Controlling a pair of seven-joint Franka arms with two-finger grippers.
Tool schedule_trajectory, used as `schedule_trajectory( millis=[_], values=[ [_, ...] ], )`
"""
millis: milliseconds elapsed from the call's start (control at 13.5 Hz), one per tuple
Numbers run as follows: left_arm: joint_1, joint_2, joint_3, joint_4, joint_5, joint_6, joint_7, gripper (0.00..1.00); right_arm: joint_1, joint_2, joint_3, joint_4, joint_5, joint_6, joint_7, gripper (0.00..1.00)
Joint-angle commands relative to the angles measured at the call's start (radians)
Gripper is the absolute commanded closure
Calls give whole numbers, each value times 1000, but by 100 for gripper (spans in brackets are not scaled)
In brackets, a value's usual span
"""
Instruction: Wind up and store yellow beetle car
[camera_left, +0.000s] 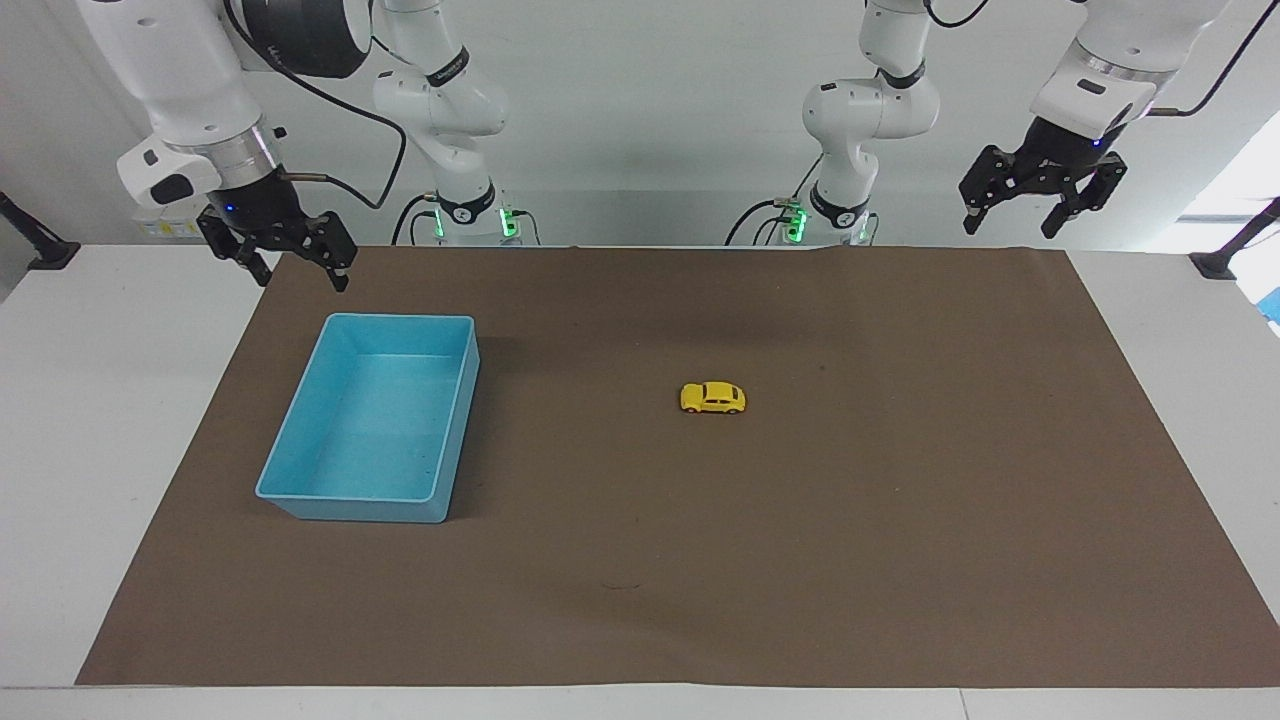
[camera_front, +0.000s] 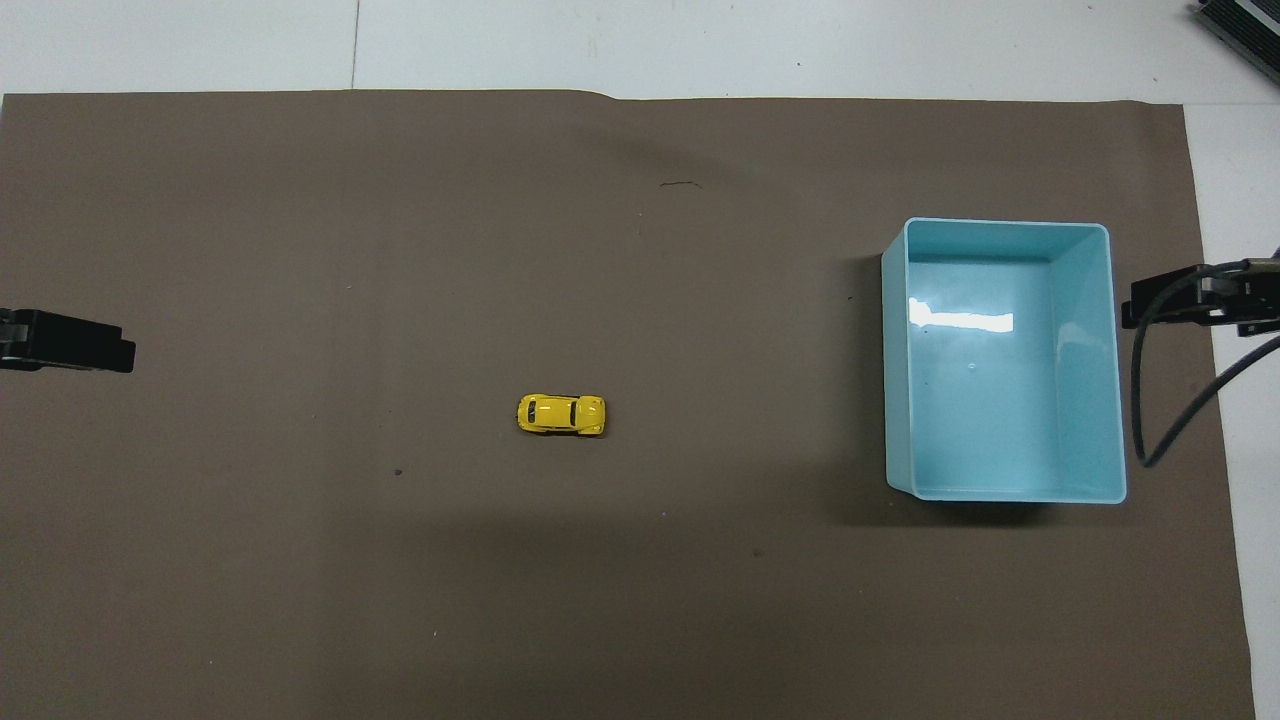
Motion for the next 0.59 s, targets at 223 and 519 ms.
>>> schedule_trajectory(
  millis=[223,519],
  values=[
    [-20,-8,9,-41,-9,19,-113,0,-8,-8,8,8,30,-38,-16,0],
    [-22,-4,3,-44,-10,22,-248,0,-8,-7,9,9,21,-39,-10,0]
  ],
)
